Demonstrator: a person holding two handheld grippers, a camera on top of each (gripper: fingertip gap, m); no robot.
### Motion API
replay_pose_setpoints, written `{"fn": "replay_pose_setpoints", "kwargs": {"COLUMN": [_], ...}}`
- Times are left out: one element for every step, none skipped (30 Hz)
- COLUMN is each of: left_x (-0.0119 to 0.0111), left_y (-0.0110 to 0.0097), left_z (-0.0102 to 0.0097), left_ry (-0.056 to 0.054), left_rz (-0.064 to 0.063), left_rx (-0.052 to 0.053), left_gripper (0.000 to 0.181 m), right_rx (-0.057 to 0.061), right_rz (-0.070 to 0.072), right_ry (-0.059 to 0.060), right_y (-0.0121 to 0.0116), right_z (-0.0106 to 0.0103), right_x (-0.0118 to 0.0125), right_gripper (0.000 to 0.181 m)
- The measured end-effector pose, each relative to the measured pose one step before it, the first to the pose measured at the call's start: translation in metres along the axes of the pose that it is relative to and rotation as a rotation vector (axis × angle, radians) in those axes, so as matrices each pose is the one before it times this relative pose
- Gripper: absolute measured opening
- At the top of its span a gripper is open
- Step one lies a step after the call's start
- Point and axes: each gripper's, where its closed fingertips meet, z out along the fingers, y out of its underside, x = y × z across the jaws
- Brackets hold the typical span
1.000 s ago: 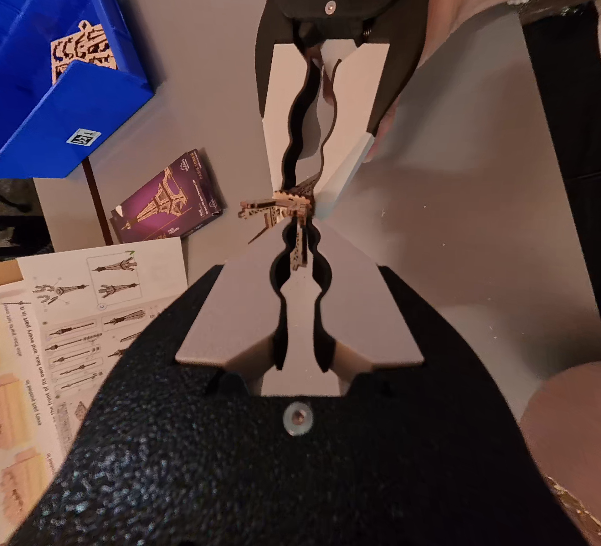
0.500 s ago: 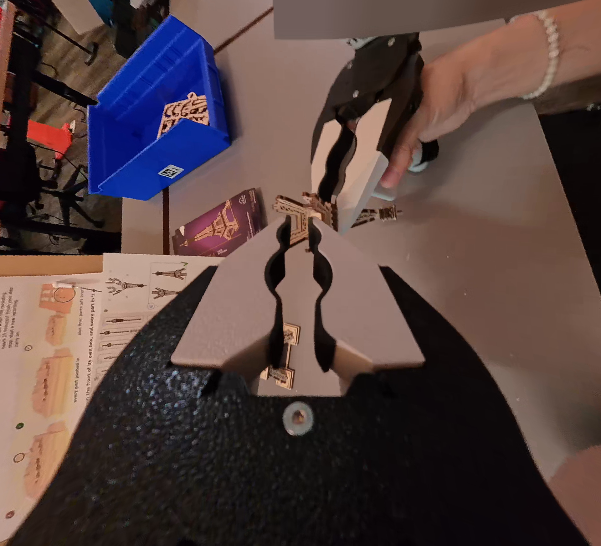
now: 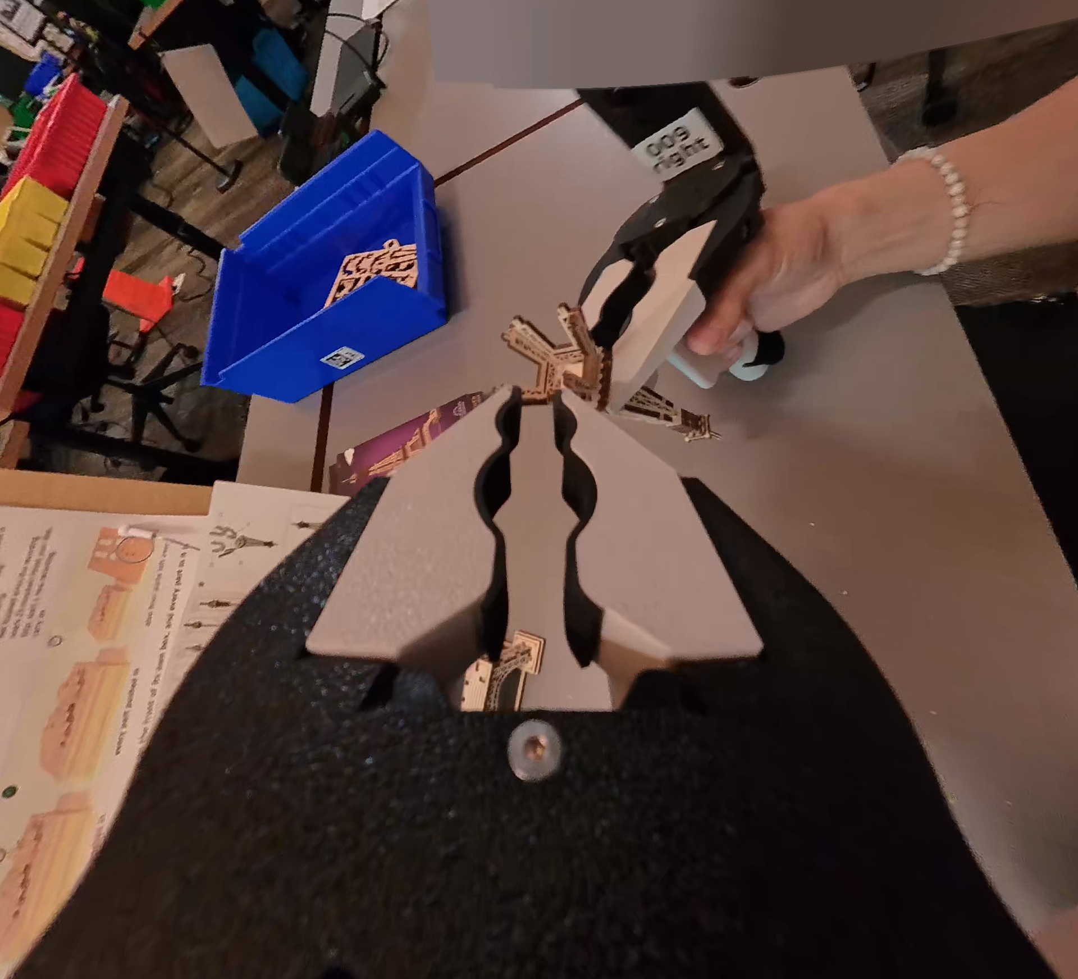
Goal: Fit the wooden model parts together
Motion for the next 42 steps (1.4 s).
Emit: {"fn": "replay_pose_setpoints", "kwargs": {"left_x": [-0.00123,0.00087,0.00022,-0.00138,-0.0023,-0.00218,-0.00144,-0.00049,-0.00037,-0.0008,-0.00195,-0.00182,-0.00055,-0.00024,0.00002,0.00167,0.00255,0.00156,0.00058,0.00062,0.00145,0.00166,0.00185,0.00116,0.00014,0.00014,-0.00008,-0.0008,-0.00017,0.00058,0.00071,0.00164,0.00144,0.00092,0.00102,0.00131,0.00128,0.00102,0.00025,-0.00042,-0.0007,-0.00003], "left_y": [0.00001,-0.00143,-0.00248,-0.00284,-0.00293,-0.00297,-0.00302,-0.00254,-0.00121,0.0007,0.00171,0.00231,0.00227,0.00097,0.00028,0.00056,0.00107,0.00168,0.0017,0.00087,-0.00036,-0.00086,-0.00092,-0.00035,0.00027,-0.00023,-0.00078,-0.00186,-0.00118,0.00039,0.00132,0.00127,-0.00056,-0.00257,-0.00379,-0.00416,-0.00342,-0.00123,0.00012,0.00034,0.0,-0.00001], "left_z": [0.00088,0.00117,0.001,0.00059,0.00002,-0.00025,-0.00035,-0.00006,0.00055,0.00117,0.00148,0.00136,0.00116,0.00079,0.00028,0.00014,0.00016,0.00053,0.00074,0.00103,0.0012,0.00138,0.00137,0.0013,0.00098,0.00036,-0.00058,-0.0014,-0.00169,-0.00123,-0.00058,0.00035,0.00116,0.0014,0.0012,0.00101,0.00078,0.00083,0.0007,0.00045,0.00025,0.00029], "left_ry": [-0.0106,0.0016,-0.0011,-0.008,-0.0107,-0.0059,0.0014,0.007,0.0073,0.0022,-0.0083,-0.0078,-0.0001,0.002,0.0032,0.0136,0.0172,0.0087,0.0004,0.0007,0.0055,0.0058,0.006,0.0007,-0.0069,-0.0083,-0.0099,-0.018,-0.0186,-0.0185,-0.0154,-0.0036,0.0043,0.0087,0.0151,0.0185,0.0179,0.0152,0.0059,-0.0041,-0.0089,-0.0055], "left_rz": [0.0006,-0.0024,-0.0122,-0.0244,-0.0384,-0.0483,-0.0524,-0.0494,-0.0409,-0.0265,-0.0149,-0.012,-0.0127,-0.0126,-0.0104,-0.0071,-0.006,-0.0026,0.0007,0.002,0.002,0.002,0.0032,0.0056,0.0102,0.0133,0.0143,0.0271,0.0493,0.0573,0.0466,0.0227,-0.0057,-0.0239,-0.0314,-0.031,-0.0274,-0.0197,-0.004,0.0125,0.0175,0.0193], "left_rx": [-0.0036,0.0041,0.0087,0.0097,0.0115,0.0144,0.0173,0.0172,0.0104,-0.0018,-0.0091,-0.0132,-0.0136,-0.006,-0.0005,-0.0026,-0.0055,-0.01,-0.0112,-0.0072,-0.0009,0.0015,0.0004,-0.003,-0.0072,-0.0041,-0.0015,0.0031,0.001,-0.0061,-0.0138,-0.0139,-0.0031,0.0105,0.0201,0.0247,0.0226,0.0094,-0.0004,-0.0009,-0.0002,-0.0019], "left_gripper": [0.011,0.013,0.015,0.016,0.018,0.018,0.018,0.018,0.018,0.018,0.017,0.014,0.011,0.01,0.007,0.003,0.003,0.003,0.003,0.004,0.004,0.004,0.004,0.004,0.004,0.004,0.004,0.004,0.003,0.003,0.002,0.003,0.003,0.002,0.0,0.0,0.0,0.0,0.0,0.0,0.0,0.0], "right_rx": [0.0024,-0.0034,-0.012,-0.0156,-0.0112,-0.0072,-0.0059,-0.0024,-0.0034,-0.0054,-0.0064,-0.006,-0.0078,-0.0025,-0.0006,-0.0062,-0.0087,-0.0072,-0.0028,-0.0027,-0.0034,0.0009,0.0058,0.0004,-0.0075,-0.0052,-0.0031,-0.0014,-0.0006,-0.0006,0.0018,-0.0004,-0.0024,0.0029,0.0068,0.0027,-0.0019,-0.0029,0.0,0.0009,-0.0005,-0.0016], "right_rz": [-0.0235,-0.0406,-0.0566,-0.0699,-0.0802,-0.0798,-0.0722,-0.0623,-0.0571,-0.0574,-0.0575,-0.0538,-0.049,-0.0476,-0.0471,-0.0464,-0.0503,-0.0604,-0.0645,-0.0588,-0.0496,-0.0433,-0.0382,-0.0357,-0.0388,-0.0336,-0.022,-0.011,-0.0061,-0.0042,-0.0009,0.0033,0.0035,0.0072,0.0148,0.0158,0.0058,-0.0066,-0.0122,-0.0122,-0.0091,-0.0009], "right_ry": [0.0209,0.0324,0.0355,0.0371,0.0411,0.0444,0.0389,0.0323,0.0301,0.0261,0.0203,0.0195,0.02,0.0194,0.018,0.0171,0.0202,0.0292,0.0315,0.0192,0.0174,0.0279,0.0235,0.0176,0.0137,0.0156,0.0141,0.0117,0.0117,0.0093,-0.0004,-0.0075,0.0029,0.008,0.0023,0.0036,0.0059,0.0076,0.0096,0.011,0.0022,-0.0037], "right_y": [-0.00185,-0.0011,0.00009,0.00018,-0.00062,-0.00138,-0.0018,-0.00214,-0.00195,-0.00117,-0.00076,-0.00064,-0.00034,-0.00096,-0.00106,-0.0002,0.00026,0.0001,-0.00061,-0.00066,-0.00054,-0.00098,-0.00177,-0.00089,0.0001,-0.00019,-0.00025,-0.00011,0.0,0.00001,-0.00011,0.00036,0.00078,-0.00013,-0.00095,-0.00065,0.00004,0.00005,-0.00039,-0.00063,-0.00024,0.00013], "right_z": [-0.00018,-0.00003,0.00015,0.00023,0.00007,-0.00034,-0.00063,-0.00066,-0.00077,-0.00057,-0.0004,-0.00023,-0.00016,-0.00016,-0.00026,-0.00011,-0.0003,-0.00057,-0.00083,-0.00042,-0.00038,-0.00046,-0.00063,-0.00021,0.00007,0.00005,-0.00007,-0.00004,-0.00007,-0.00013,-0.00003,0.00031,0.00019,-0.00019,-0.00018,0.00005,0.00018,-0.00008,-0.00022,-0.00042,0.00005,0.00025], "right_x": [0.00119,0.00221,0.00189,0.00172,0.00177,0.00222,0.00183,0.00153,0.00179,0.00136,0.00063,0.00061,0.00069,0.0006,0.00053,0.00056,0.00109,0.00211,0.00222,0.00063,0.00039,0.00163,0.00099,0.00015,-0.00018,0.0003,0.00076,0.00094,0.00115,0.00113,-0.00008,-0.00104,0.00038,0.00121,0.00081,0.00101,0.00108,0.0011,0.00133,0.00172,0.00046,-0.00046], "right_gripper": [0.018,0.018,0.018,0.018,0.018,0.018,0.018,0.018,0.018,0.018,0.018,0.018,0.017,0.018,0.018,0.018,0.018,0.018,0.018,0.018,0.018,0.019,0.018,0.018,0.018,0.019,0.018,0.018,0.019,0.018,0.018,0.019,0.019,0.019,0.019,0.019,0.019,0.018,0.018,0.018,0.018,0.018]}}
